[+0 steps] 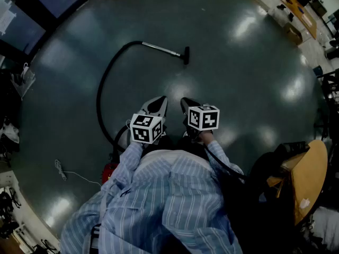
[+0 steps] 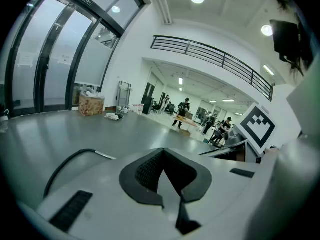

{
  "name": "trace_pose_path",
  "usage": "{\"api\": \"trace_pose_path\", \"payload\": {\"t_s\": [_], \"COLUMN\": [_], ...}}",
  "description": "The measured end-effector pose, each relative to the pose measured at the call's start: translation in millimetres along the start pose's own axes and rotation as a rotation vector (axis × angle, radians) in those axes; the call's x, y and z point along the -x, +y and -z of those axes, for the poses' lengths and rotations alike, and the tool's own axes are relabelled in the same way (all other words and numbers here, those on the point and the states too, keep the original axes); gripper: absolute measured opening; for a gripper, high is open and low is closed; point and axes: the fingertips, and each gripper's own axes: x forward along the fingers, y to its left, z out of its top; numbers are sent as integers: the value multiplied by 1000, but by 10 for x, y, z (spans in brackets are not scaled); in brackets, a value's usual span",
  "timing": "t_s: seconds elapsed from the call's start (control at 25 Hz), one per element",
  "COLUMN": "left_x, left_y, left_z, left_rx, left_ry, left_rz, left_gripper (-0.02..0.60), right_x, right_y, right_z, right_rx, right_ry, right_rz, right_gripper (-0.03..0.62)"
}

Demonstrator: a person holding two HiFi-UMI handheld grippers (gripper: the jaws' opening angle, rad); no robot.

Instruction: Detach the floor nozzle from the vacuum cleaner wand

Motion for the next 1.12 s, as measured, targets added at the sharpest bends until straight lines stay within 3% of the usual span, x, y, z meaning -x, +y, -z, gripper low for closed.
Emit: {"api": "trace_pose_path", "payload": {"t_s": [0.52, 0.76, 1.12], "left_x": [1, -2, 111], "left_y": [24, 1, 198], "left_z": [27, 13, 41], "left_rx": [1, -2, -23], "left_ry": [9, 7, 10], "left_rz": [9, 15, 12], "left_gripper": [6, 8, 6], "right_x": [-13, 43, -134], "right_y": [-33, -49, 97], "right_z": [31, -71, 12], "right_rx": [-25, -72, -133], "right_ry": [-9, -73, -53], "right_rz": [15, -9, -49], "right_gripper": [21, 21, 21]}}
